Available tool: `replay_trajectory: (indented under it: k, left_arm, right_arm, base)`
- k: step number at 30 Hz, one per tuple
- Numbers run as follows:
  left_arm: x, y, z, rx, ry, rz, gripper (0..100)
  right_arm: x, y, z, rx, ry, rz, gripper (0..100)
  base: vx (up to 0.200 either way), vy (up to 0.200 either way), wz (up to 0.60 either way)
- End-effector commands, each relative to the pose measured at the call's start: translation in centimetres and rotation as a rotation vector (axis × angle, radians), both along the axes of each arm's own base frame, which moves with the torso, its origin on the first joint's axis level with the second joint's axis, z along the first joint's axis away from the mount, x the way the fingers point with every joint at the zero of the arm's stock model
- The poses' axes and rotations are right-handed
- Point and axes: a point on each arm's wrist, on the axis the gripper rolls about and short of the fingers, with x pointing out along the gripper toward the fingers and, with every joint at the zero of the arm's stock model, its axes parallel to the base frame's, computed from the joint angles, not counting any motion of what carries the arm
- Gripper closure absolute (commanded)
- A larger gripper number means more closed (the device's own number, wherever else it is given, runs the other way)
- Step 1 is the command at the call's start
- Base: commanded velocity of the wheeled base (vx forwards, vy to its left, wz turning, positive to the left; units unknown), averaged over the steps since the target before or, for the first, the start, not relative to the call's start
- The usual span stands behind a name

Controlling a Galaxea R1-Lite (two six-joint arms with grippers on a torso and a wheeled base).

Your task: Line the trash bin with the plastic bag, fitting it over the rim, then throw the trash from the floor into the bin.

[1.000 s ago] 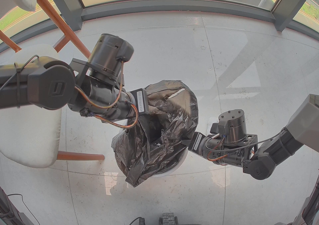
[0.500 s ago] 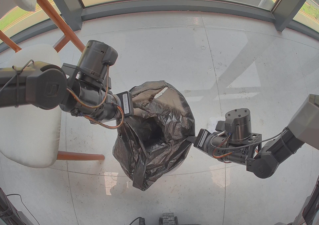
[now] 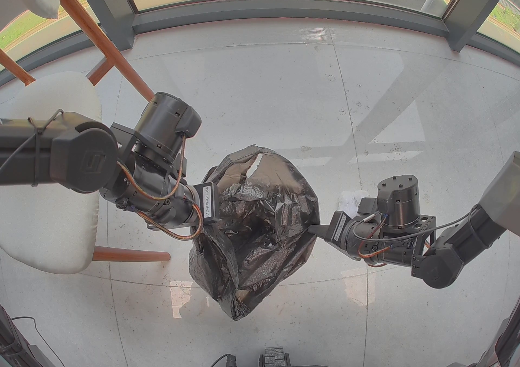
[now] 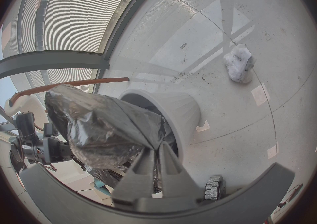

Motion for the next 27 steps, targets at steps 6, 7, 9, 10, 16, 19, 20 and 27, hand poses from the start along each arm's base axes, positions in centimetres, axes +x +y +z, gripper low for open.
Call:
replay_trajectory:
  k: [6,7,9,10,16,19,20,27]
  left_arm:
    - [0.3,-0.3,-0.7,0.009,0.019,-0.002,100]
    - [0.3,-0.3,-0.6,0.008,0.017,-0.002,100]
    - [0.3,-0.3,-0.4,0.004,0.012,-0.001,100]
    - [0.3,-0.2,-0.4,0.004,0.010,-0.001,100]
    - [0.2,-0.1,-0.4,0.004,0.013,0.003,100]
    - [0.3,-0.1,-0.3,0.001,0.008,0.003,100]
    - [0.3,-0.1,-0.2,0.000,0.007,0.005,100]
    - [0.3,-0.1,-0.2,0.001,0.005,0.006,100]
  right_arm:
    - [-0.4,-1.2,1.9,0.034,-0.039,-0.013,0]
    - [-0.7,-1.2,2.4,0.041,-0.046,-0.008,0]
    - [-1.5,-1.3,2.6,0.037,-0.038,0.001,0]
    - [-1.8,-1.1,2.6,0.037,-0.034,0.013,0]
    - [-3.3,1.1,2.7,0.060,-0.023,0.086,0]
    - [-3.2,2.5,0.9,0.039,0.024,0.095,0]
    - [-2.9,2.7,0.1,0.025,0.040,0.093,0]
    - [-1.3,3.4,-1.8,-0.009,0.055,0.046,0]
  base:
    - [0.000,0.000,0.00]
    - [0.000,0.000,0.00]
    - [0.000,0.000,0.00]
    - [0.000,0.000,0.00]
    - [0.000,0.000,0.00]
    - [0.000,0.000,0.00]
    - [0.000,0.000,0.00]
    - [0.000,0.000,0.00]
